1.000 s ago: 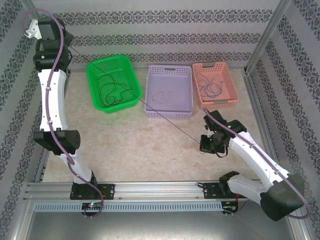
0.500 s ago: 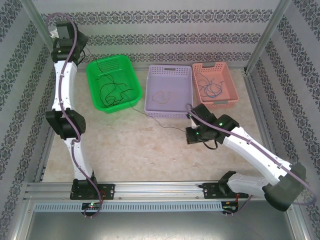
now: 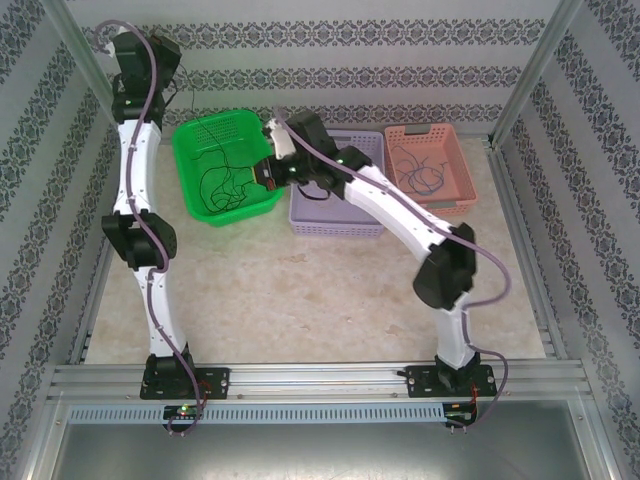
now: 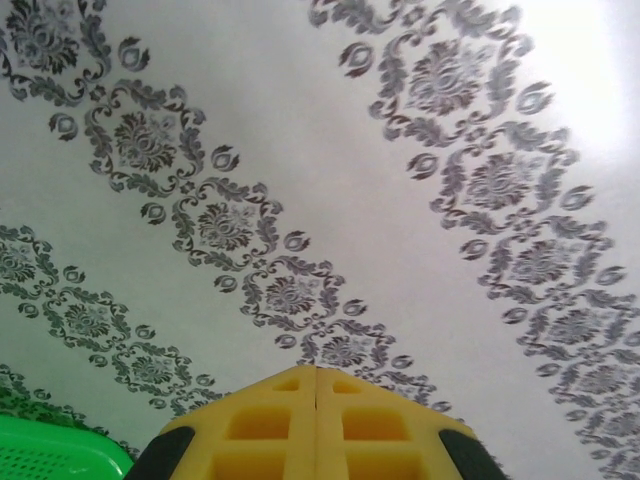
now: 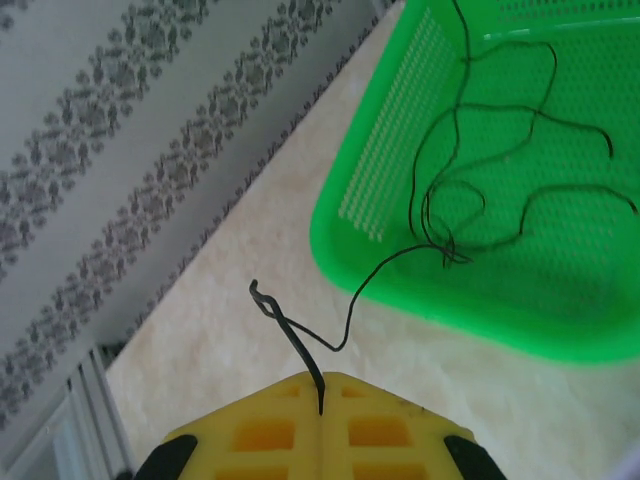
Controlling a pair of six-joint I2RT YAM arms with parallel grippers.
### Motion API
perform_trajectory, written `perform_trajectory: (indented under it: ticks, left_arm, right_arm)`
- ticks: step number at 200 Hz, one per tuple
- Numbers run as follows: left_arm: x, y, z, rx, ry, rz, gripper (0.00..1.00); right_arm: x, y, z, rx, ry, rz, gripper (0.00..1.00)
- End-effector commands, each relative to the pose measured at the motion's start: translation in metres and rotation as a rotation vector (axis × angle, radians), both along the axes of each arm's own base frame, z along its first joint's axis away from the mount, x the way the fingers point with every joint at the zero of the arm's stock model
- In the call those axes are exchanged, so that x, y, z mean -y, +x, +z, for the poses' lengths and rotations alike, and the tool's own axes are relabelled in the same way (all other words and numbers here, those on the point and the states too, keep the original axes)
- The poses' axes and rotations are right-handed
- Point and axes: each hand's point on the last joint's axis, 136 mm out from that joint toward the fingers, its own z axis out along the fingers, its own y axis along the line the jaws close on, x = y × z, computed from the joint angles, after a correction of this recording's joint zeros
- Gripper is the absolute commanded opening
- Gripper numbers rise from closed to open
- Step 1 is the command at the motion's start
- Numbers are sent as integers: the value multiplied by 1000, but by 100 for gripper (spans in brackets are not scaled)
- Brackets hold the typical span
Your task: Untangle the cables
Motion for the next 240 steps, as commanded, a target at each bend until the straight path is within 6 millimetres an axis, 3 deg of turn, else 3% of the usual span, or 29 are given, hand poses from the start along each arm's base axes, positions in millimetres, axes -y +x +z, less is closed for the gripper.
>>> perform_trajectory:
  ticks: [1,22,44,62,86,109,118,133,154,197,209,212,215,229,234,240]
  left_arm:
    - [-6,22,-24,17,-14,-17,0]
    - [-4,38,-62,-31,-31,-43,0]
    - [4,50,-105,-101,-68,-89,0]
    - [15,53,-133,-169,-58,-125,0]
    - [26,51,-163,-257,-26,-145,0]
    - [26,47,-194,-343,-22,-130,0]
    - [26,46,-201,-358,-18,-131,7]
    - [33,47,-205,-359,-19,-162,40]
    - [40,36,-197,-412,54,-143,69]
    - [26,-24,-178,-610,177,50,76]
    - [24,-44,-159,-624,243,115,77]
    - [25,-48,-157,-625,262,126,77]
    - [27,-53,-149,-614,278,135,77]
    - [37,-71,-123,-539,326,114,80]
    - [43,-76,-115,-488,336,89,99]
    - [50,-83,-109,-430,345,53,100]
  right_arm:
    - [-18,41,-12,-55,101,-31,0]
    - [-38,71,-33,-90,130,-58,0]
    - [-54,85,-61,-163,149,-80,0]
    - [-56,86,-76,-177,124,-98,21]
    - [-42,87,-68,-135,78,-148,39]
    - [-19,90,-43,-94,59,-197,43]
    - [-9,89,-33,-77,45,-212,44]
    - [10,84,-14,-40,17,-241,44]
    - [46,76,7,28,-29,-322,44]
    - [166,58,34,163,-171,-622,55]
    - [204,50,37,174,-213,-712,65]
    - [213,47,37,170,-221,-731,89]
    - [223,45,38,168,-227,-749,97]
    - [269,31,35,135,-256,-837,98]
    - [287,25,32,119,-274,-879,98]
    - [310,18,28,113,-307,-927,98]
